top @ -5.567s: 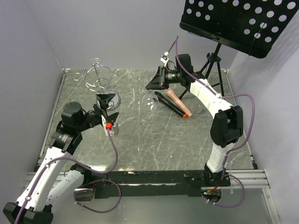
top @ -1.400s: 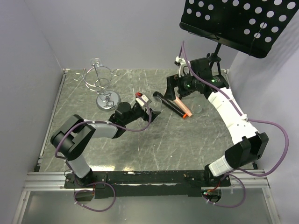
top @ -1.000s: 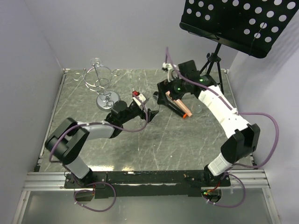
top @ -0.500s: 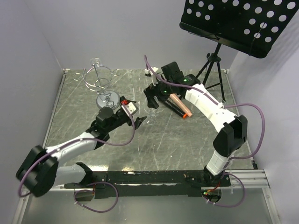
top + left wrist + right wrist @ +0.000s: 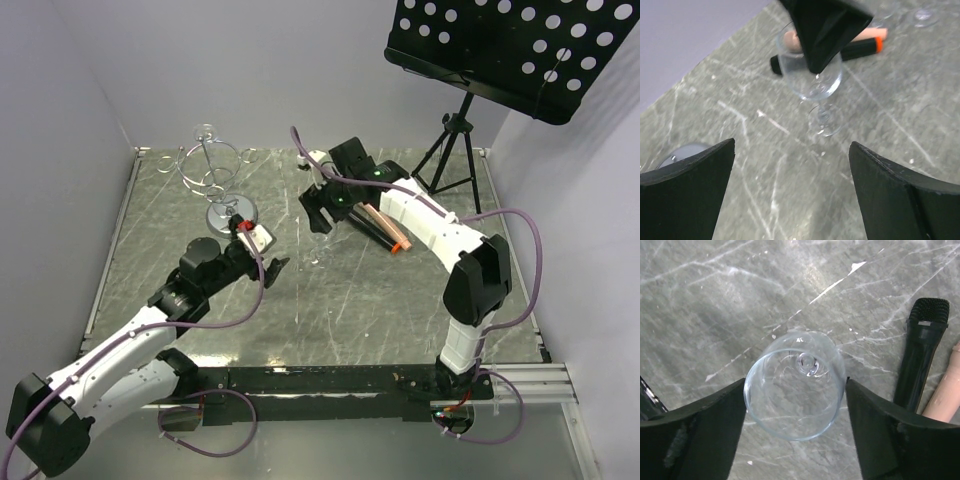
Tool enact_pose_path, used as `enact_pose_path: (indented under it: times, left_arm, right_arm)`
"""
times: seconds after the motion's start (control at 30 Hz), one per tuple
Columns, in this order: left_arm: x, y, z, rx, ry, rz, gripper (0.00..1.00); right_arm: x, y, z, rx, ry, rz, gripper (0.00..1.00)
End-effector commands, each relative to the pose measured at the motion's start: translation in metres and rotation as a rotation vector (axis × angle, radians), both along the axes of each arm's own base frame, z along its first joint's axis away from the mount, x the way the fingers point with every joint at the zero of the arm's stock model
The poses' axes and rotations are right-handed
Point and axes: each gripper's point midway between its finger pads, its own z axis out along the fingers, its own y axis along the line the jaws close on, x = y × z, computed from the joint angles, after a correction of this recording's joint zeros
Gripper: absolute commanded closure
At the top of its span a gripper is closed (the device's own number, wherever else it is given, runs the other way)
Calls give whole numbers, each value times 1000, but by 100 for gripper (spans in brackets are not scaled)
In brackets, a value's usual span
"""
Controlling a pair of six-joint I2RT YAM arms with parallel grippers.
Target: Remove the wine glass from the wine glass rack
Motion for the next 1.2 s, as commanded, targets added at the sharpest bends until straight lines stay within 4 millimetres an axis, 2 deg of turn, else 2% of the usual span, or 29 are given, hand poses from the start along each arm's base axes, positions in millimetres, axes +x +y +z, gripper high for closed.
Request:
enact_pose_path:
  times: [0.0, 0.2, 0.33, 0.63, 0.9, 1.07, 1.17]
  left_arm:
    - [8, 19, 12, 25, -5, 73, 0]
    - [10, 26, 15, 6, 0, 93, 0]
    - [12, 29, 16, -2, -1, 100, 0]
    - [16, 33, 15, -6, 12, 113, 0]
    - [22, 42, 18, -2, 29, 150, 0]
    - [25, 45, 23, 3, 32, 162, 0]
    - [23, 42, 31, -2, 18, 141, 0]
  right_arm:
    - [18, 14, 20, 41, -61, -32, 25]
    - [43, 8, 30, 6, -154, -107, 44]
    - [67, -2, 39, -38, -247, -178, 49]
    - [116, -14, 43, -27, -279, -264, 48]
    - [155, -38, 36, 4, -258, -364, 48]
    - [164, -44, 33, 6, -257, -385, 47]
    - [161, -41, 27, 13, -230, -373, 37]
